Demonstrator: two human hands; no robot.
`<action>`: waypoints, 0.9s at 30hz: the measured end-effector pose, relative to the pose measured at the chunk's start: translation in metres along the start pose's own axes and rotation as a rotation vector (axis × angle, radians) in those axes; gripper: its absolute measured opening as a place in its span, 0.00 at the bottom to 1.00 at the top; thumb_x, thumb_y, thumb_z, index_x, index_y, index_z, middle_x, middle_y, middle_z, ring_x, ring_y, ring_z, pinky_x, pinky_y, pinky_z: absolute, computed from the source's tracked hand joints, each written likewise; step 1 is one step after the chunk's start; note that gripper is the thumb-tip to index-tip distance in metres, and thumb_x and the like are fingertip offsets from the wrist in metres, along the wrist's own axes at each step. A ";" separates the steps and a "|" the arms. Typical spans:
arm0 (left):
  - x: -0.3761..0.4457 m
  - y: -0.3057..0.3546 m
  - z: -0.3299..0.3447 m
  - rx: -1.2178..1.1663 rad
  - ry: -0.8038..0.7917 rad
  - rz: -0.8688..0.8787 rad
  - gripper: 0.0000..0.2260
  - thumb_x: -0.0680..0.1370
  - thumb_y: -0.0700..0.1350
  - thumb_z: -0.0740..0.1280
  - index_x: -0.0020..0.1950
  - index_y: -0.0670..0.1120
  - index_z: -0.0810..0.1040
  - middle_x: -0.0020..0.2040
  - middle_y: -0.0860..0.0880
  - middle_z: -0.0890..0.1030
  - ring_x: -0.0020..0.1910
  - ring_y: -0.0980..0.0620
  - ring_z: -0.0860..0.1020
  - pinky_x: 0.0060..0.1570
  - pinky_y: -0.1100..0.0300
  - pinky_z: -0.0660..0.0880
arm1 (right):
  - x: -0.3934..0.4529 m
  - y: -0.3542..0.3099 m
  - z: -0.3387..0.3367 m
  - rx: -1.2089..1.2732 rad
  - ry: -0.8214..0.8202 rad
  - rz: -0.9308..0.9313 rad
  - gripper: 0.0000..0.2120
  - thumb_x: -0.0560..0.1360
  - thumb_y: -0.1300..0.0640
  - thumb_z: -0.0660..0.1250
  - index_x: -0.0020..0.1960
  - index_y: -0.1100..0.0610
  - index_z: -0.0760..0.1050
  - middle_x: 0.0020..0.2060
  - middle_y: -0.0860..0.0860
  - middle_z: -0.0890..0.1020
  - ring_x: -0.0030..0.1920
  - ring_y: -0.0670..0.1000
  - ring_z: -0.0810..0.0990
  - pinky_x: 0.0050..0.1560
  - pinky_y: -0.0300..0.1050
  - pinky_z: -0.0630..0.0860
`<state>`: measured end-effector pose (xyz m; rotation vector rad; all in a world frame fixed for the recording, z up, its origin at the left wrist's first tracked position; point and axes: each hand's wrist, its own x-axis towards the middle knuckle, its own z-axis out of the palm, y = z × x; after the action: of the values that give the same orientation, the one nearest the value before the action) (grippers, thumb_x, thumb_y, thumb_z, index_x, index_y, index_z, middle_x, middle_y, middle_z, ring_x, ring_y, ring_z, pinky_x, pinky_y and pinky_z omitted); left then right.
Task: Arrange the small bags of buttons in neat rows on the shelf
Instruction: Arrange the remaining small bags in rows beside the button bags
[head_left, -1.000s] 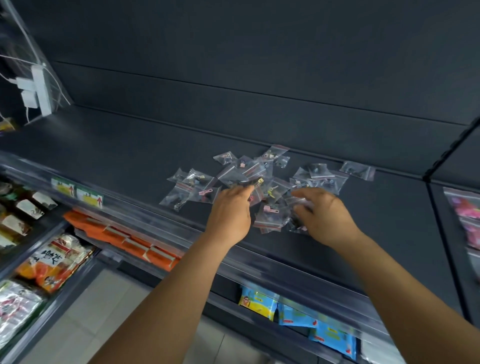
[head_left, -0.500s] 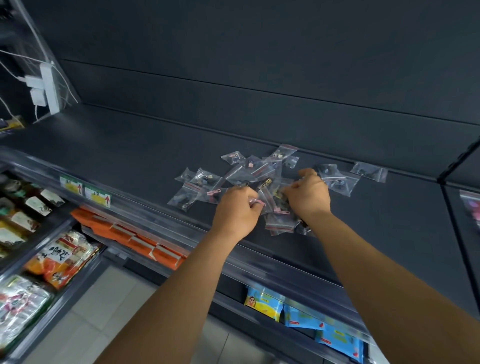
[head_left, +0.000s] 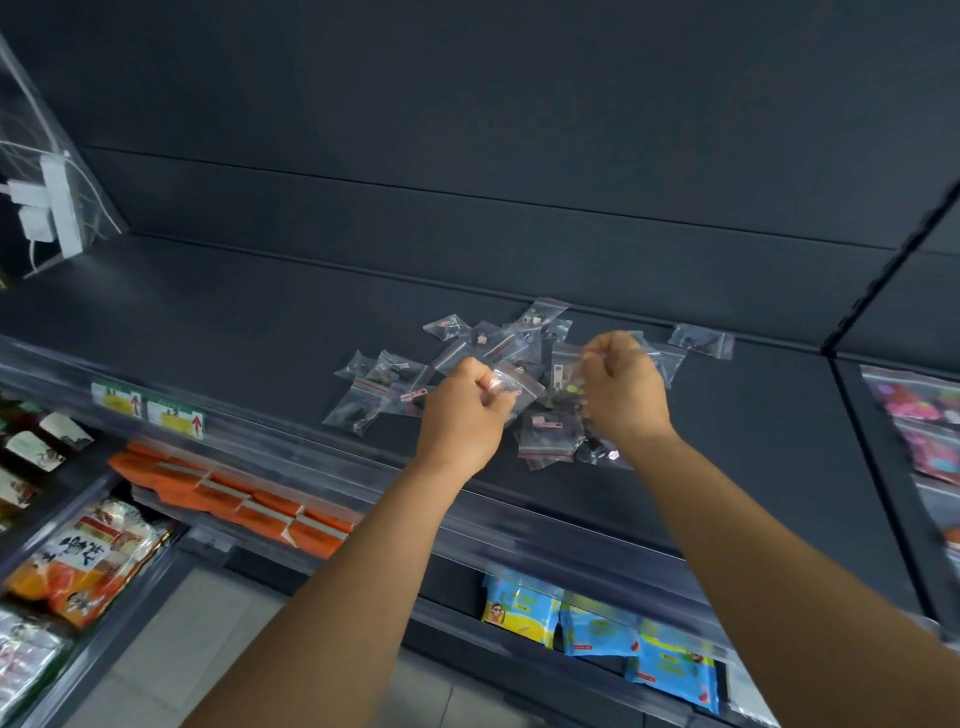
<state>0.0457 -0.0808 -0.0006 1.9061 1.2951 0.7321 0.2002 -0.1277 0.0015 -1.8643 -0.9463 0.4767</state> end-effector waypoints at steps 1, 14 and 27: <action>-0.001 0.003 0.000 -0.023 -0.002 -0.001 0.07 0.77 0.46 0.68 0.50 0.46 0.72 0.42 0.54 0.77 0.41 0.55 0.77 0.39 0.63 0.72 | -0.002 -0.002 -0.003 0.036 0.017 0.005 0.07 0.79 0.58 0.56 0.44 0.49 0.69 0.41 0.51 0.82 0.32 0.51 0.77 0.32 0.43 0.72; -0.027 0.084 0.060 -0.288 -0.267 0.045 0.01 0.75 0.43 0.68 0.44 0.47 0.77 0.43 0.46 0.83 0.43 0.43 0.82 0.44 0.49 0.79 | -0.046 0.011 -0.094 0.276 0.182 0.086 0.04 0.77 0.60 0.62 0.45 0.55 0.74 0.34 0.49 0.81 0.35 0.49 0.78 0.29 0.41 0.77; -0.121 0.228 0.218 -0.398 -0.566 0.184 0.06 0.74 0.42 0.70 0.46 0.42 0.75 0.42 0.47 0.82 0.39 0.51 0.78 0.44 0.54 0.77 | -0.120 0.094 -0.296 0.232 0.401 0.216 0.03 0.73 0.62 0.70 0.44 0.55 0.79 0.37 0.49 0.83 0.37 0.46 0.81 0.41 0.41 0.80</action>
<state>0.2964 -0.3026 0.0473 1.7354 0.5813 0.4431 0.3617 -0.4155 0.0483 -1.7663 -0.4069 0.3077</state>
